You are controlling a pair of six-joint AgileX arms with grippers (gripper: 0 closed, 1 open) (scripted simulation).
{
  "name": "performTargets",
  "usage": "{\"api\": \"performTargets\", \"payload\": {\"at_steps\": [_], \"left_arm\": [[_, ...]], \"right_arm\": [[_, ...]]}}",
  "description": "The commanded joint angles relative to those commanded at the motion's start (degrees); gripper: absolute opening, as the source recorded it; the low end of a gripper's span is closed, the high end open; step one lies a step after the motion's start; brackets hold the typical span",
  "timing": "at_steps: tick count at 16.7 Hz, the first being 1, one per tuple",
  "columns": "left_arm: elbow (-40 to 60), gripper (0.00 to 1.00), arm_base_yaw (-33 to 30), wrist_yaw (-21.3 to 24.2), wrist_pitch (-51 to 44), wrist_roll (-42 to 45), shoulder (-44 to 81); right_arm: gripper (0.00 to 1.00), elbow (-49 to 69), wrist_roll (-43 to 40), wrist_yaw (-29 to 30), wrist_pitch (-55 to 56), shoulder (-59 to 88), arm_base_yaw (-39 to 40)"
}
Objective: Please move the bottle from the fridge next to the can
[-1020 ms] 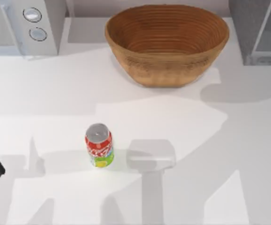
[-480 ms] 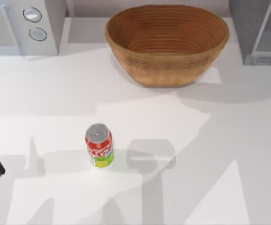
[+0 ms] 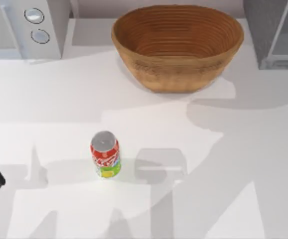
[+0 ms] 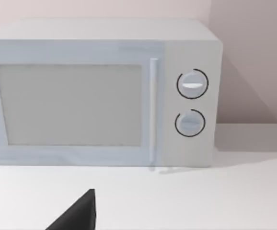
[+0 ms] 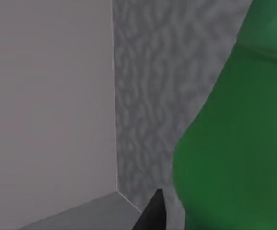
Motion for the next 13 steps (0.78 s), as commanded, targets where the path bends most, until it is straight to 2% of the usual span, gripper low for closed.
{"api": "performTargets", "payload": {"at_steps": [7, 13], "left_arm": [[0.0, 1.0, 0.0, 0.0, 0.0, 0.0, 0.0], [0.0, 1.0, 0.0, 0.0, 0.0, 0.0, 0.0]], "right_arm": [[0.0, -25.7, 0.1, -2.29, 8.61, -14.41, -0.79], [0.0, -31.44, 0.23, -2.61, 11.37, -18.34, -1.33]]}}
